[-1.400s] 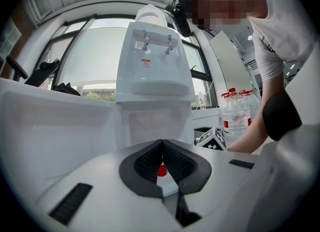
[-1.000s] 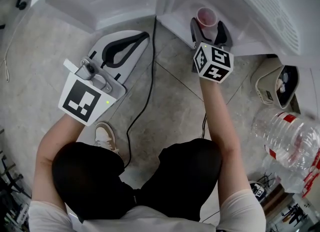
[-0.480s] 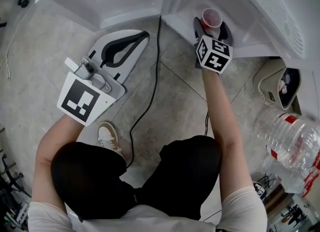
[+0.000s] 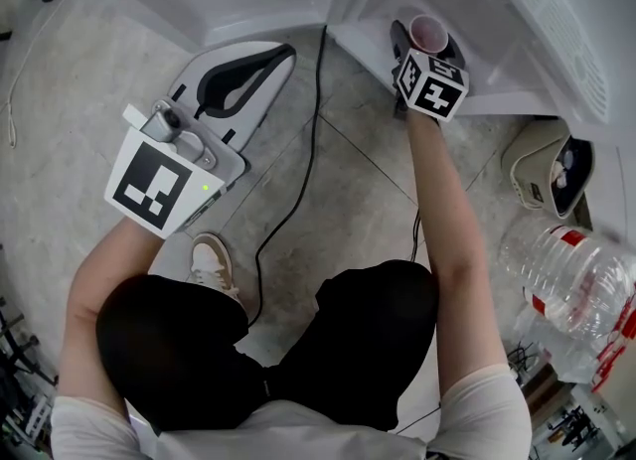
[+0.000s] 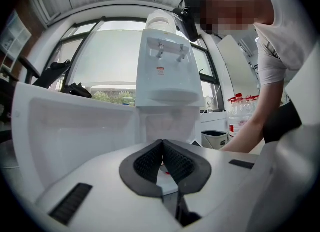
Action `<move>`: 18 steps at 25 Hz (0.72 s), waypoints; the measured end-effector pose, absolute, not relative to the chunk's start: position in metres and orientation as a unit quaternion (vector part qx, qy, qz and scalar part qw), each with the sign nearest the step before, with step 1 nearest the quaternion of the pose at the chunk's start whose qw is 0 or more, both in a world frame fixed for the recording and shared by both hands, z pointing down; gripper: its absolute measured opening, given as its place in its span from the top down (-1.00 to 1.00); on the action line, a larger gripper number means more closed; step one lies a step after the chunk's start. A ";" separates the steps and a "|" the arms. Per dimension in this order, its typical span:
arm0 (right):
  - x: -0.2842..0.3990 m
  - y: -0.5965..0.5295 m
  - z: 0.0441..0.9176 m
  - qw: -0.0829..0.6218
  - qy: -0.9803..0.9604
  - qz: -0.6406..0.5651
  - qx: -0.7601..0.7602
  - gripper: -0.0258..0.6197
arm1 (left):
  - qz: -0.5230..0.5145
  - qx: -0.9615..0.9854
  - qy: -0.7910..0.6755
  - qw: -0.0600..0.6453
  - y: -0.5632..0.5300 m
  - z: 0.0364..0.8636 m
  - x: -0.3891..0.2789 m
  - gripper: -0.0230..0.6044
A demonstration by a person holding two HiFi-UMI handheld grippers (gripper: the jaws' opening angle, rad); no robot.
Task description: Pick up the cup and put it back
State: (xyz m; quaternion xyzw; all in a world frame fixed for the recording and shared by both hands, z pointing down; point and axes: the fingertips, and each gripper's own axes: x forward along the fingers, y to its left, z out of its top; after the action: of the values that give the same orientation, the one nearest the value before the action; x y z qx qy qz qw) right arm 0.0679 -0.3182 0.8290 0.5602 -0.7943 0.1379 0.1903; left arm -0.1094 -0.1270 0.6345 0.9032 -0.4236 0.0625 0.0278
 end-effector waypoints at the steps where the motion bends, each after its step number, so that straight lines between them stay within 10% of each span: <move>1: 0.068 -0.318 0.829 0.193 -0.795 0.138 0.558 -0.21 | 0.061 0.902 -0.426 0.028 -0.127 0.633 -0.111 0.85; 18: 0.065 -0.261 0.766 0.130 -0.847 0.126 0.500 -0.17 | 0.043 0.909 -0.414 0.002 -0.119 0.617 -0.087 0.85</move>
State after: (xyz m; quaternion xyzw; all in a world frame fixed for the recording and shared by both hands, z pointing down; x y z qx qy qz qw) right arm 0.0653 -0.2607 0.7658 0.5002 -0.8468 0.1256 0.1300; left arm -0.0867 -0.1191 0.6166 0.9091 -0.4144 0.0433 0.0022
